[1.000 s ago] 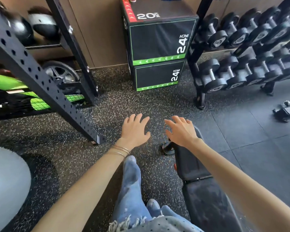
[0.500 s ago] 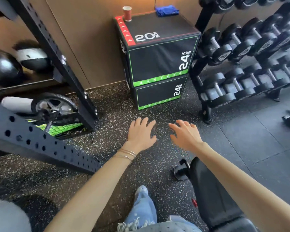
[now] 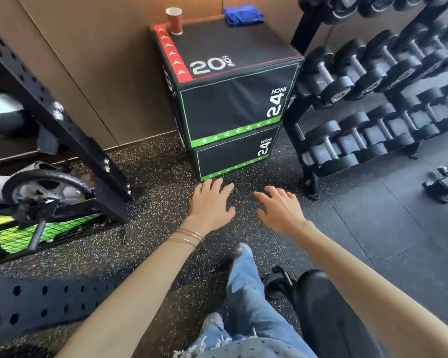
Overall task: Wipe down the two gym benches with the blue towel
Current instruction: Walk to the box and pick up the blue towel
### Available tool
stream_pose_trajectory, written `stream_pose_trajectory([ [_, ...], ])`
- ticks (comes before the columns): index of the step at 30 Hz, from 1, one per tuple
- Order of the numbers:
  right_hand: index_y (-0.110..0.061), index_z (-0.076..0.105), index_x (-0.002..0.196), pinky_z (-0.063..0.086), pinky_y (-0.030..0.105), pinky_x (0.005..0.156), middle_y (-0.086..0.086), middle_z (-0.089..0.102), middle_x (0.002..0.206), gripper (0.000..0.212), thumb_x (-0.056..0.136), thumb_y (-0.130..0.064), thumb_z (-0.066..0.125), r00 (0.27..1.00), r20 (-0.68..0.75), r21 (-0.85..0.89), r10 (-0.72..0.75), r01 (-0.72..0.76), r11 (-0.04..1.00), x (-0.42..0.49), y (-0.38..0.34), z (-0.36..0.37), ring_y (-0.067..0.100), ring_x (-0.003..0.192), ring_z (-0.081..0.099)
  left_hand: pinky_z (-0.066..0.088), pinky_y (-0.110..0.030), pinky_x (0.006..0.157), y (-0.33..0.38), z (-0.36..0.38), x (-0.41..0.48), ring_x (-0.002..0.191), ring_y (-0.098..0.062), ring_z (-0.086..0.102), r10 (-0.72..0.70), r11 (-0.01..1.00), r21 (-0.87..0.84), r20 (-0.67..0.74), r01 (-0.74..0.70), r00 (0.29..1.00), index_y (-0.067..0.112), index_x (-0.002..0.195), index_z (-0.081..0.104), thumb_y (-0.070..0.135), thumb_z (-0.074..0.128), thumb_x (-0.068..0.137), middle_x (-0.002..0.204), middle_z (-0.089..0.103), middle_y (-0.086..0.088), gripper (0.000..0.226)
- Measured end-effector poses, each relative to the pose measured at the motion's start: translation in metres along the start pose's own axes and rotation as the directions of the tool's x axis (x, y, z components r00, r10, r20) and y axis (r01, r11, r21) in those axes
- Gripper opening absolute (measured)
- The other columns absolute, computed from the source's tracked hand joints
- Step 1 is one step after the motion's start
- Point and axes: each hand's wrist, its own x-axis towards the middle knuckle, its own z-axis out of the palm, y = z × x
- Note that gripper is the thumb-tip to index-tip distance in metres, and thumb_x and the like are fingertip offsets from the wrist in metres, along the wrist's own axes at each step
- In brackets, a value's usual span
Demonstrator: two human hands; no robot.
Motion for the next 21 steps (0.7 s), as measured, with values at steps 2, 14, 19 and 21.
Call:
stream_pose_trajectory([
  [2,-0.028,0.033,0.143,0.03,0.048,0.108,0.007,0.034,0.147,0.054,0.092,-0.041,0.048,1.0,-0.008,0.002,0.001,-0.001,1.0,0.028,0.011,-0.008,0.027,0.133,0.033,0.023,-0.044,0.112,-0.003,-0.002,0.028,0.138,-0.031,0.024,0.002,1.0,0.01,0.003,-0.002,1.0,0.028,0.145,0.027,0.05,0.043,0.088,0.151,0.03,-0.008,0.064],
  [14,-0.027,0.036,0.142,0.033,0.045,0.104,0.006,0.036,0.144,0.053,0.092,-0.042,0.046,0.998,-0.032,-0.059,-0.055,0.053,0.997,0.199,0.093,-0.072,0.027,0.131,0.035,0.023,-0.043,0.112,-0.013,-0.044,0.214,0.137,-0.031,0.026,-0.038,0.999,0.018,-0.026,0.039,0.999,0.028,0.145,0.028,0.049,0.046,0.087,0.151,0.03,-0.006,0.064],
  [19,-0.027,0.035,0.143,0.032,0.046,0.104,0.005,0.036,0.144,0.054,0.092,-0.042,0.046,0.997,-0.03,-0.071,-0.074,0.072,0.995,0.249,0.111,-0.087,0.027,0.131,0.036,0.025,-0.045,0.112,-0.02,-0.053,0.268,0.136,-0.032,0.027,-0.047,0.998,0.036,-0.018,0.048,0.999,0.027,0.144,0.029,0.05,0.047,0.086,0.15,0.032,-0.007,0.065],
  [21,-0.027,0.034,0.143,0.032,0.046,0.104,0.005,0.036,0.145,0.054,0.092,-0.042,0.046,0.997,-0.025,-0.067,-0.074,0.072,0.995,0.27,0.117,-0.091,0.027,0.131,0.035,0.024,-0.046,0.113,-0.027,-0.054,0.29,0.137,-0.032,0.026,-0.051,0.998,0.031,-0.002,0.051,0.999,0.027,0.144,0.029,0.049,0.046,0.087,0.151,0.03,-0.006,0.064],
])
